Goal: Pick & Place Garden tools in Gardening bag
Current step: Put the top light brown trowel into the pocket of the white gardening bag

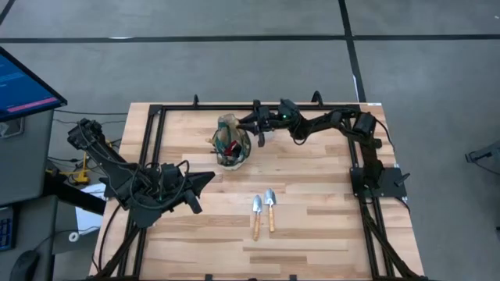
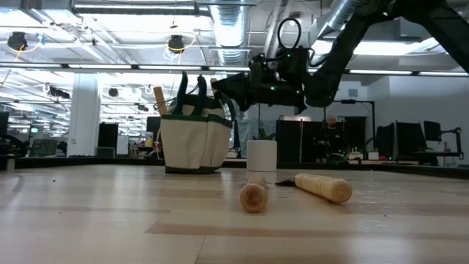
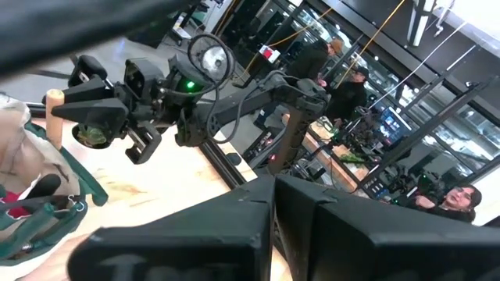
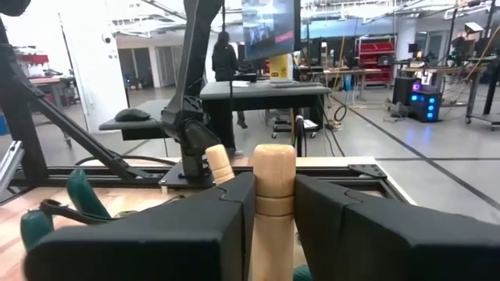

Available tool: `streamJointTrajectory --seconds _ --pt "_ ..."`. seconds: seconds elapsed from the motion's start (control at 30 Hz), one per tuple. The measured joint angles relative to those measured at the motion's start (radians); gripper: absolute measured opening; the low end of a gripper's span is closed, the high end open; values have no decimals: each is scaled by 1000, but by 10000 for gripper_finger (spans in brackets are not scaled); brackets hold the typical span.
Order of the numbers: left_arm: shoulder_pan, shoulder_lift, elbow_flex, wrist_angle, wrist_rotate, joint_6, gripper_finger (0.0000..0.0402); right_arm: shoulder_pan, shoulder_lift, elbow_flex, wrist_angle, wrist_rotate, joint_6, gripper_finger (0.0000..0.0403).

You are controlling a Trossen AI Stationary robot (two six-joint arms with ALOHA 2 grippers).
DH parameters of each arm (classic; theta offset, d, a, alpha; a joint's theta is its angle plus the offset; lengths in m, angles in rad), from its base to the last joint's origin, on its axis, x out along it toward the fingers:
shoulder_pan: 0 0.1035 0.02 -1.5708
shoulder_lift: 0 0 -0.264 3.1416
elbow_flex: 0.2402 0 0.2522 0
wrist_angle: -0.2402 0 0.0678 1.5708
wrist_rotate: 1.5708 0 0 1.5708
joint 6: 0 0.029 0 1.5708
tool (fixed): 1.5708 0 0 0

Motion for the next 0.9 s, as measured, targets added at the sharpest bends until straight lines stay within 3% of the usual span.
streamJointTrajectory --seconds 0.47,0.7,0.9 --pt "0 0 0 -3 0 0 2 1 -13 0 -15 -3 21 109" --pt "-1 0 0 -4 36 0 2 3 -61 0 -71 -18 -5 169" --pt "-1 0 0 -3 62 0 2 -5 -156 0 -256 -26 -51 215"
